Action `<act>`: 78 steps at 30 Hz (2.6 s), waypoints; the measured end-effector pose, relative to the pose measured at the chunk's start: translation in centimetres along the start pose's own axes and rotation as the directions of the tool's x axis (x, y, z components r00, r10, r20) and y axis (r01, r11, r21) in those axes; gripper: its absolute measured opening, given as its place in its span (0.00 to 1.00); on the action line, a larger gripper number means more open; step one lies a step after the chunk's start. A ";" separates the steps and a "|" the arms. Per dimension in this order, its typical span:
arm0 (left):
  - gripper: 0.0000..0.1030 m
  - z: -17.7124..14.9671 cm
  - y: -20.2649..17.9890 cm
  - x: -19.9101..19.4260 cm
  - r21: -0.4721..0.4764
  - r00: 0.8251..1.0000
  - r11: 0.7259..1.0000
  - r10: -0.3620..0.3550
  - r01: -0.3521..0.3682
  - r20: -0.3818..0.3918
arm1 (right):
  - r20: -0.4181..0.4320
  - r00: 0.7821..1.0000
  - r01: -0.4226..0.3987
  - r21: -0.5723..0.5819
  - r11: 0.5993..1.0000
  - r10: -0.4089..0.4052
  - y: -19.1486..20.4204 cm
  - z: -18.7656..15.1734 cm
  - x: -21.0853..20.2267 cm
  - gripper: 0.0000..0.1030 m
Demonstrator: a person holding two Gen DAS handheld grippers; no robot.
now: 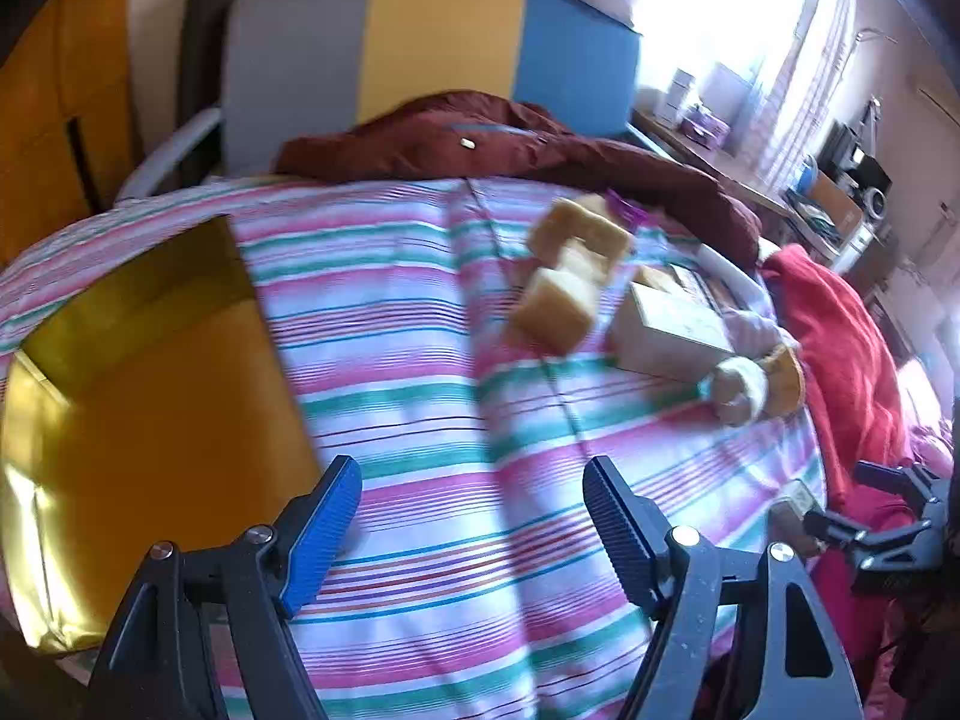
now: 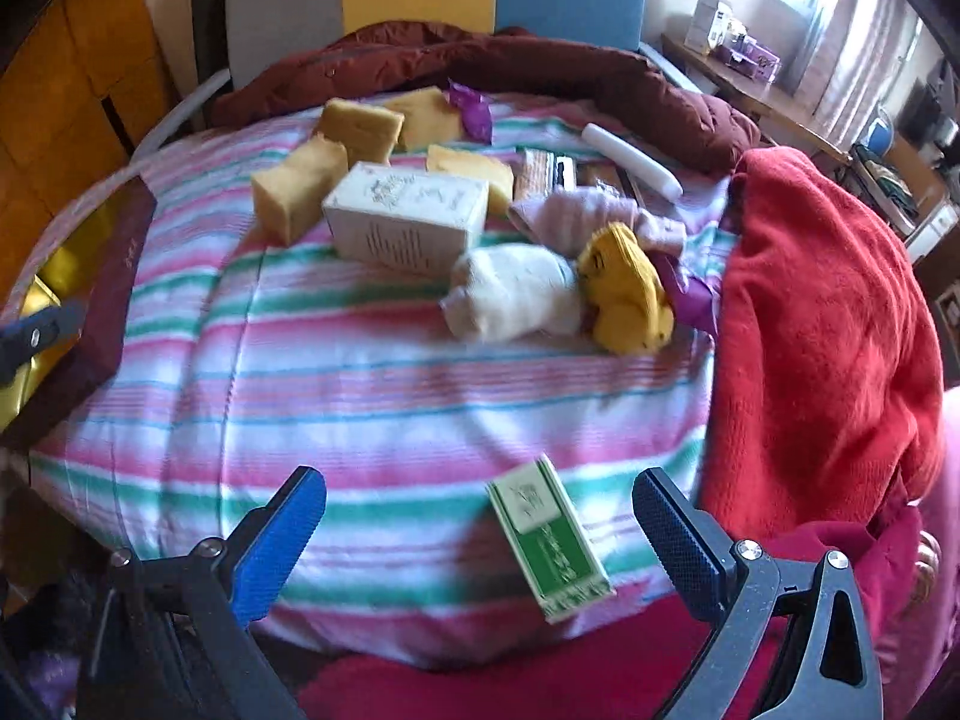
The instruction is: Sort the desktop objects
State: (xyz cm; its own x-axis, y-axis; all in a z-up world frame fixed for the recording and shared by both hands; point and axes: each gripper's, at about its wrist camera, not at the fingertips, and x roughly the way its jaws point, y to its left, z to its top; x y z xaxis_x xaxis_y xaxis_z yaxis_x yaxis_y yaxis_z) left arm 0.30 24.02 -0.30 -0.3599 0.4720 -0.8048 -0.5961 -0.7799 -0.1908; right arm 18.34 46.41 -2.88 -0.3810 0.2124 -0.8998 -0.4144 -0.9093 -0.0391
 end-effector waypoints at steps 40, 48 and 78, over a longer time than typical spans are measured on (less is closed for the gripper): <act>0.45 9.6 -8.1 14.4 0.237 0.991 0.971 0.070 -0.041 -0.112 | -0.069 0.974 -0.200 0.187 0.962 0.216 -3.7 -0.9 2.0 0.96; 0.45 8.0 -6.1 6.7 0.124 0.999 0.992 -0.036 0.038 -0.019 | -0.143 0.985 -0.075 0.135 0.988 0.095 -3.0 -0.7 2.8 0.82; 0.45 -1.2 12.7 -7.9 -0.239 0.975 0.959 0.188 -0.155 0.120 | 0.013 0.982 -0.183 -0.155 0.971 0.187 8.0 5.2 -0.2 0.34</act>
State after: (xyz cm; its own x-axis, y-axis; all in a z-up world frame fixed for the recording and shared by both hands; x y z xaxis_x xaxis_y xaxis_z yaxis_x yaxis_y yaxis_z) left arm -3.57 9.94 2.97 -0.5486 0.3630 -0.7532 -0.3442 -0.9190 -0.1922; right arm 10.82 40.97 -0.81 -0.4623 0.0427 -0.8857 -0.2042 -0.9771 0.0595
